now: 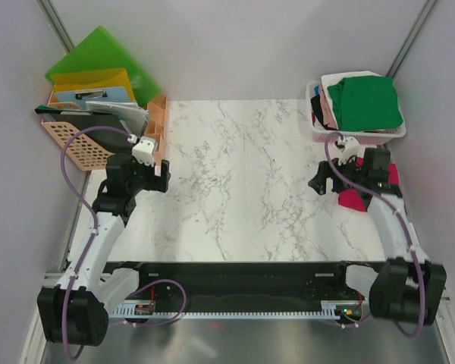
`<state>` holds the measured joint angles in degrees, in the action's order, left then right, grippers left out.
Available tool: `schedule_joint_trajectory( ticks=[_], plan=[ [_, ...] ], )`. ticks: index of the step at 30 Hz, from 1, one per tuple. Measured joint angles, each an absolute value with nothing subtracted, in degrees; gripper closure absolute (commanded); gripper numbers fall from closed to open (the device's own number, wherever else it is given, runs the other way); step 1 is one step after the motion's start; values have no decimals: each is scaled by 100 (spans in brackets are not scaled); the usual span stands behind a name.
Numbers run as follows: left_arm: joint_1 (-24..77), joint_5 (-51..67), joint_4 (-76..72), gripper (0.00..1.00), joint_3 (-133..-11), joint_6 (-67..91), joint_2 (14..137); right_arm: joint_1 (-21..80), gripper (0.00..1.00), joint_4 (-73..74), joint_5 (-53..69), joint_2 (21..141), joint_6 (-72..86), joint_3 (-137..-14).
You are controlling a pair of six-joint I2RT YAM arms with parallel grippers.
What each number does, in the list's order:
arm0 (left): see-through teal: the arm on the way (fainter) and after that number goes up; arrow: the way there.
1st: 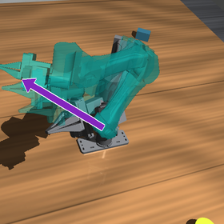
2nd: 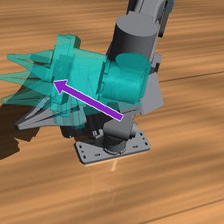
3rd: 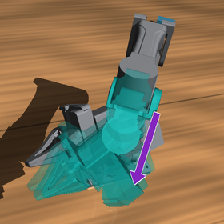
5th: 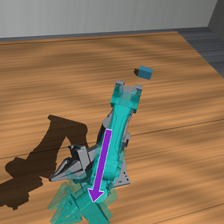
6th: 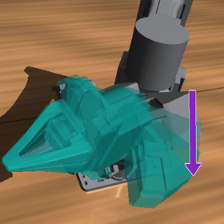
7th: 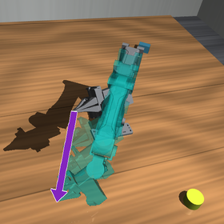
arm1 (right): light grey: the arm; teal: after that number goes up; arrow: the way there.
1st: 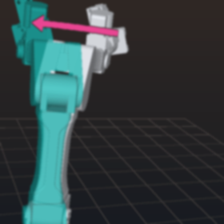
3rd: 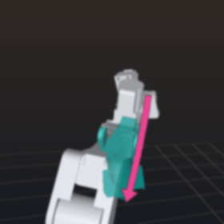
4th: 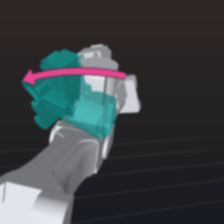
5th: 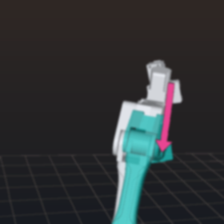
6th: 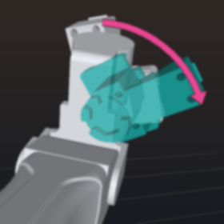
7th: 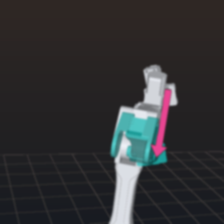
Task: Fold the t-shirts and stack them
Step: Put the neatly folded tshirt into the corner of the board with the right arm
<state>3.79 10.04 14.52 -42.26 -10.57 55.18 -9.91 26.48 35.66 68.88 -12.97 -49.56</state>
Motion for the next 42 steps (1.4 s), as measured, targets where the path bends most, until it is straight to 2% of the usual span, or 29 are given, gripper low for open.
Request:
schedule_joint_trajectory(
  ticks=[3,5,9,13,17,24,34,42],
  plan=[
    [392,541,893,0,-3688,-666,5489,-906,2,1363,2952,5599,-681,-3575],
    [395,180,486,0,-3240,-491,5430,-913,2,751,2620,5116,-436,-3122],
    [395,-154,-419,0,-2329,-427,5275,-915,2,-510,2069,4851,-183,-2751],
    [395,54,-1927,0,-1457,-401,5240,-856,2,-1957,1955,5378,-86,-2257],
    [395,458,-3385,0,-718,-421,5428,-685,2,-2716,1804,6340,-274,-2025],
    [395,666,-5094,0,-637,-429,6486,-661,2,-3524,1791,6925,-410,-1872],
    [395,746,-5867,0,-615,-429,6729,-659,2,-4032,1835,7153,-545,-1737],
    [395,760,-5907,0,-631,-429,6938,-659,2,-4418,1920,7950,-510,-1739]
  ],
)
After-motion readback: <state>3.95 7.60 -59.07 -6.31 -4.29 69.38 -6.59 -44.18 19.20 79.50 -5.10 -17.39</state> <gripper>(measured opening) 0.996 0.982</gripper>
